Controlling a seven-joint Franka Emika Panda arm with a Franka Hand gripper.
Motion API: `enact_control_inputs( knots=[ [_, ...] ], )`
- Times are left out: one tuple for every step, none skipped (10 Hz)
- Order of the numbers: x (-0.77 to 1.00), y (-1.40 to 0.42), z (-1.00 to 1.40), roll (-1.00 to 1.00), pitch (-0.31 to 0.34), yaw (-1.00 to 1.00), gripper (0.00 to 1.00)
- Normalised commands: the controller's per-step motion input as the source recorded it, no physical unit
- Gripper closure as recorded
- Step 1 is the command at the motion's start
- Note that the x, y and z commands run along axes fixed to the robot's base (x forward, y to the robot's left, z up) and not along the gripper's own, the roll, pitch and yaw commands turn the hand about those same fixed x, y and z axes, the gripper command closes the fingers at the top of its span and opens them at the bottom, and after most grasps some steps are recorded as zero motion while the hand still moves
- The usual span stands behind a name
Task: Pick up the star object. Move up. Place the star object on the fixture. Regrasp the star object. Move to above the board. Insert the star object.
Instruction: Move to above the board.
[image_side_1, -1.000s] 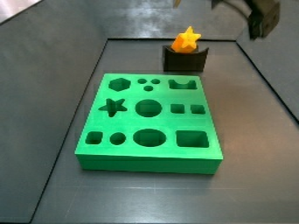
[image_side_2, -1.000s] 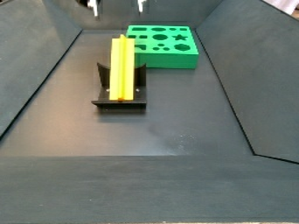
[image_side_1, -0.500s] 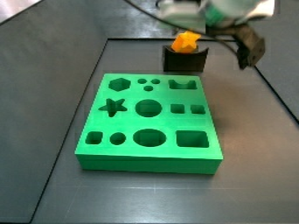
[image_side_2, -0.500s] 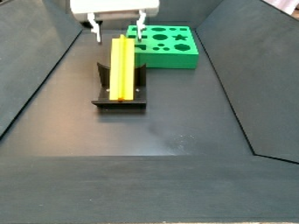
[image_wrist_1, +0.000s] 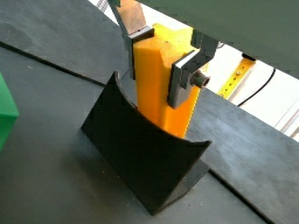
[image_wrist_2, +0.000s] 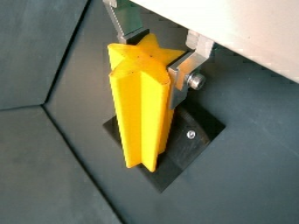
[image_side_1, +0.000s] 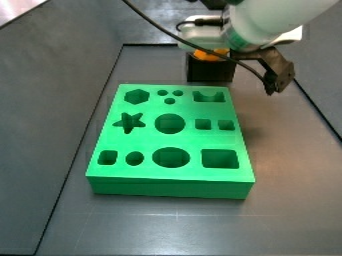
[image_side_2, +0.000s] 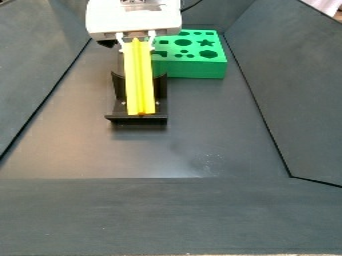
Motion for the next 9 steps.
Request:
enact_control_inputs(
  knots=[
    [-0.17, 0.11, 1.0, 0.02, 0.133, 0.09, 1.0],
    [-0.17, 0.11, 1.0, -0.03, 0.075, 0.1, 1.0],
    [-0.16, 0.1, 1.0, -0.05, 0.037, 0.1, 1.0],
    [-0.16, 0.1, 1.0, -0.06, 0.013, 0.1, 1.0],
    [-0.15, 0.09, 1.0, -0.05, -0.006, 0.08, 1.0],
    [-0.15, 0.09, 1.0, -0.04, -0.018, 0.06, 1.0],
    [-0.15, 0.08, 1.0, -0.04, -0.025, 0.04, 1.0],
    [-0.14, 0.08, 1.0, -0.04, -0.028, 0.02, 1.0],
    [-0.14, 0.08, 1.0, -0.04, -0.027, 0.01, 1.0]
  ],
)
